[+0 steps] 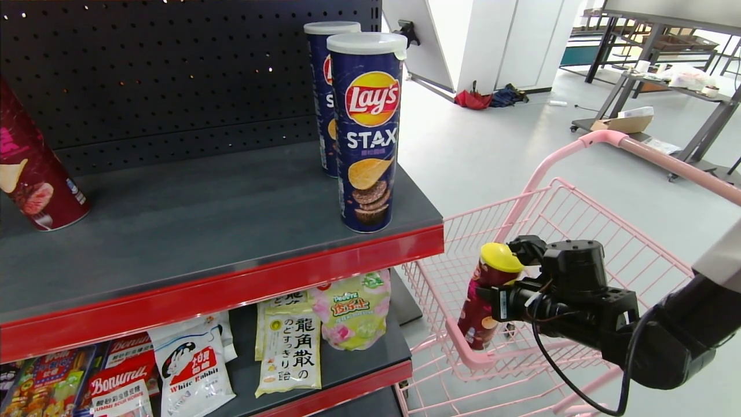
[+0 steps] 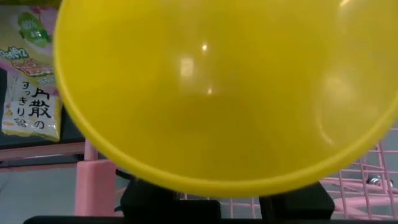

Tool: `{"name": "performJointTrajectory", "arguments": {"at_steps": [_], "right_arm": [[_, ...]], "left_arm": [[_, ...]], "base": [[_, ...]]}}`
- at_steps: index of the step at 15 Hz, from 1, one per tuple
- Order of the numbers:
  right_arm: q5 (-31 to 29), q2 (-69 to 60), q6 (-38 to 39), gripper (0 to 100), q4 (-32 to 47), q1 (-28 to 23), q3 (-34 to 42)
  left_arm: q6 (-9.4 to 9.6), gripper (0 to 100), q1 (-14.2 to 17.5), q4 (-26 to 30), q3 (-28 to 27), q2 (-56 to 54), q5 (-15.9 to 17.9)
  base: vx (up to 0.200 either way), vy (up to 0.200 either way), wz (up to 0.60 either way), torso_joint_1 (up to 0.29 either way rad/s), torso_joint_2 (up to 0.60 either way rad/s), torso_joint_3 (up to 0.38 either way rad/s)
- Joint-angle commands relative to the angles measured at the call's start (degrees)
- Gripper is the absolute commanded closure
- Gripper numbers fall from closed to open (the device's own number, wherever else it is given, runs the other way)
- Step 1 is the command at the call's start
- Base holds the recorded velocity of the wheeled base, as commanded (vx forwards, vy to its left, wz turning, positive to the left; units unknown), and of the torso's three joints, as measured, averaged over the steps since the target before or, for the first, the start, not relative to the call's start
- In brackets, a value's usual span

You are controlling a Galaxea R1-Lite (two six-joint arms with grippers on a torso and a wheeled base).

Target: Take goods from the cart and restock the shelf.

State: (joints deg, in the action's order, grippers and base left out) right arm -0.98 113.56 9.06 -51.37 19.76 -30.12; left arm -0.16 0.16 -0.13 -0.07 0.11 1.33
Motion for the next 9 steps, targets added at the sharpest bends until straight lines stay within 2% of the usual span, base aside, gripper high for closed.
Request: {"name": "performJointTrajectory", "arguments": {"at_steps": [1, 3, 4, 7, 8, 9], "right_arm": [[-2.72, -7.12, -3.17, 100, 0.31, 0.72, -3.98], [-3.07, -12.04, -8.18, 100, 0.57, -1.13, -8.29], [-3.16, -15.38, -10.38, 100, 4.0, -2.18, -10.22], [-3.95, -28.13, -10.73, 100, 23.16, -3.85, -16.46], [-6.14, -32.87, -11.08, 100, 30.72, -4.56, -19.01], [-11.59, -39.55, -11.96, 100, 41.18, -4.82, -22.0]], "left_arm": [[-0.02, 0, 0.02, -0.04, 0.07, -0.02, -0.01], [-0.02, 0, 0.02, -0.04, -0.01, -0.02, -0.01], [-0.02, 0, 0.02, -0.04, -0.01, -0.02, -0.01], [-0.02, 0, 0.02, -0.04, 0.07, -0.02, -0.01], [-0.02, 0, 0.02, -0.04, 0.07, -0.02, -0.01], [-0.02, 0, 0.02, -0.04, 0.07, -0.02, -0.01]], "base": [[0.0, 0.0, 0.0, 0.0, 0.0, 0.0], [0.0, 0.0, 0.0, 0.0, 0.0, 0.0], [0.0, 0.0, 0.0, 0.0, 0.0, 0.0], [0.0, 0.0, 0.0, 0.0, 0.0, 0.0], [0.0, 0.0, 0.0, 0.0, 0.0, 0.0], [0.0, 0.0, 0.0, 0.0, 0.0, 0.0]]}}
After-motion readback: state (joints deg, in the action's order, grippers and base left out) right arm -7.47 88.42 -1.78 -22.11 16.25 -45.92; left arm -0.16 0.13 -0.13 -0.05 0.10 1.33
